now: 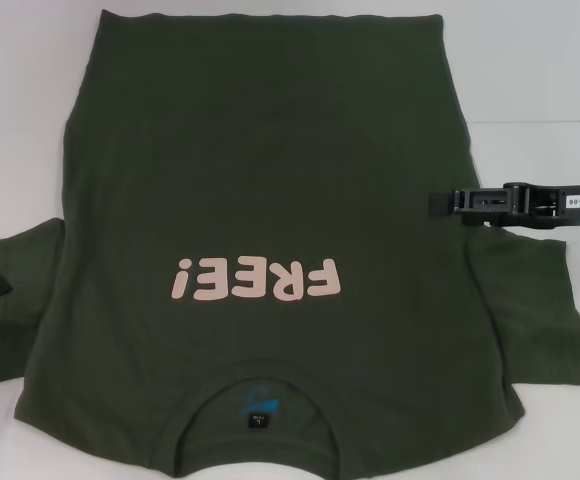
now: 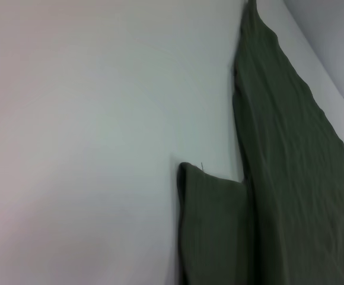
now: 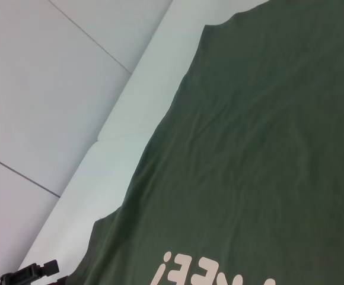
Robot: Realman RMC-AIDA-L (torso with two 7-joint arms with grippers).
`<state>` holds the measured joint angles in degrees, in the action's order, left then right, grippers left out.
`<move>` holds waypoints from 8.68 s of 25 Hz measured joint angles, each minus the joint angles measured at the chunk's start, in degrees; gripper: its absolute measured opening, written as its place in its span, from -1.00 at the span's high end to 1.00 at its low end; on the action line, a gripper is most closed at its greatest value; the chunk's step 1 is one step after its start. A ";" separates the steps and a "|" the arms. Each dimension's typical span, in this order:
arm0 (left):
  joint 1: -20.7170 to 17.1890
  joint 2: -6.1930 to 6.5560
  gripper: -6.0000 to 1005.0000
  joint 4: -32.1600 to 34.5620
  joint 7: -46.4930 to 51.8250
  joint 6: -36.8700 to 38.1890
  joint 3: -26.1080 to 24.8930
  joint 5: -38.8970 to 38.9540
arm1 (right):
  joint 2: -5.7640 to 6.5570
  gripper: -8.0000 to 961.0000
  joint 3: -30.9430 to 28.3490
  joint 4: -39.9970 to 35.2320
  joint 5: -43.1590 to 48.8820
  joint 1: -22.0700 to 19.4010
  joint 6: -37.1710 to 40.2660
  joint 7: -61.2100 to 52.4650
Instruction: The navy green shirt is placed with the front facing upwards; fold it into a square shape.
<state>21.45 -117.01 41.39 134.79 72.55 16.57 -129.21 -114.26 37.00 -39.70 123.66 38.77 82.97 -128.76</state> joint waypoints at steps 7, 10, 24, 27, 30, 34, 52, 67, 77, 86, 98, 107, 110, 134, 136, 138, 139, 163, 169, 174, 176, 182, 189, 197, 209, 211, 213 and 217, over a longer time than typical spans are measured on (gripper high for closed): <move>0.25 0.03 -0.68 -0.01 0.01 -0.14 1.15 0.00 | 0.07 -0.96 -0.23 0.23 0.00 -0.01 0.00 0.00; 0.53 0.03 -0.68 -0.08 0.02 -0.13 1.57 0.00 | 0.09 -0.96 -0.60 0.24 0.00 -0.04 0.00 0.00; 1.55 -0.08 -0.55 0.90 0.77 -0.05 3.15 -3.51 | 0.53 -0.96 -1.85 0.25 0.00 -0.21 0.36 0.00; 1.64 -0.19 -0.49 1.18 0.74 -0.19 3.53 -3.77 | 0.54 -0.96 -1.94 0.24 0.00 -0.19 0.41 0.00; 1.66 -0.19 -0.24 1.28 0.74 -0.31 3.73 -3.79 | 0.60 -0.96 -2.01 0.24 0.00 -0.19 0.43 0.00; 1.67 -0.18 0.12 1.71 0.64 -0.05 3.73 -3.78 | 0.62 -0.96 -2.09 0.24 -0.01 -0.10 0.44 0.00; 4.08 1.55 0.97 9.22 3.25 4.85 7.80 -10.58 | 0.74 -0.96 -2.11 0.24 -0.10 -0.04 0.20 0.00; 12.04 3.78 0.98 18.28 10.57 5.79 13.48 -33.15 | 1.15 -0.96 -2.20 0.24 -0.04 -0.19 -0.25 -0.35; 12.06 3.34 0.97 24.37 13.59 5.83 18.30 -34.41 | 1.31 -0.96 -1.56 0.27 0.47 -0.23 -1.68 -0.69; 12.58 3.02 0.97 31.26 17.16 10.55 21.19 -34.49 | 1.43 -0.96 -1.49 0.33 0.46 -0.28 -1.74 -0.70; 17.69 0.77 0.95 30.06 23.38 20.66 22.64 -33.88 | 1.12 -0.96 -1.38 0.56 0.43 -0.20 -1.57 -0.70; 25.11 -0.58 0.95 16.14 25.55 14.75 21.22 -33.63 | 1.26 -0.96 -1.21 1.31 0.43 -0.24 -1.76 -0.61; 26.30 -0.50 0.94 13.82 26.07 12.79 21.17 -32.84 | 1.42 -0.96 -1.21 1.82 0.45 -0.31 -1.77 -0.50; 19.54 -4.73 0.24 21.89 2.40 10.46 21.37 -14.19 | 1.91 -0.96 -0.60 2.49 0.52 -0.36 -2.43 -0.12; 16.52 -3.67 0.15 22.28 2.56 12.40 20.76 -8.52 | 2.14 -0.96 -0.18 2.52 0.52 -0.36 -2.18 -0.08; 13.70 -2.89 0.04 22.21 2.61 13.80 20.30 -4.38 | 2.27 -0.96 0.38 2.43 0.52 -0.36 -1.82 0.06; 13.70 -2.89 -0.04 22.21 2.61 13.80 20.30 -4.38 | 2.28 -0.96 0.64 2.33 0.52 -0.36 -1.69 0.38; 1.10 -6.90 -0.41 17.74 -28.17 26.20 19.56 5.12 | 8.29 -0.96 -0.12 1.26 12.32 -2.08 8.43 -7.53; 1.87 -6.84 -0.41 16.38 -27.80 24.90 19.55 5.16 | 9.53 -0.96 -1.16 1.09 12.62 -4.89 9.49 -9.03; 2.04 -6.88 -0.41 16.35 -27.78 24.55 19.55 5.30 | 9.08 -0.96 -1.31 1.69 13.09 -6.10 7.72 -10.18; 2.05 -6.90 -0.41 16.30 -27.75 24.52 19.55 5.64 | 8.75 -0.96 -1.31 1.79 13.22 -6.28 6.83 -10.60; 2.03 -7.00 -0.41 16.15 -27.64 24.51 19.55 5.93 | 7.85 -0.96 -1.18 1.90 14.55 -6.38 4.47 -11.34; 2.10 -7.01 -0.41 15.84 -27.58 24.40 19.55 6.14 | 6.59 -0.96 -0.90 1.92 14.86 -6.25 2.47 -10.96; 2.04 -6.96 -0.41 15.82 -27.57 24.32 19.55 6.54 | 6.13 -0.96 -0.65 1.91 16.00 -5.68 1.48 -10.93; 1.92 -6.91 -0.41 15.65 -27.56 23.68 19.55 6.59 | 4.72 -0.96 -0.62 1.91 16.00 -5.00 0.24 -9.38; 1.90 -6.91 -0.41 15.65 -27.39 23.68 19.55 6.60 | 4.51 -0.96 -0.60 1.90 15.97 -4.83 0.16 -8.63; 1.86 -6.91 -0.41 15.65 -27.26 23.68 19.55 6.61 | 4.39 -0.96 -0.73 1.86 15.90 -4.65 0.15 -7.87; 1.80 -6.91 -0.41 15.65 -27.16 23.69 19.55 6.61 | 4.11 -0.96 -0.78 1.41 15.88 -4.35 0.48 -6.70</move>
<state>23.25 -123.92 57.04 107.63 96.24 36.12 -122.60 -110.15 36.22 -38.29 139.54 34.42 83.45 -135.46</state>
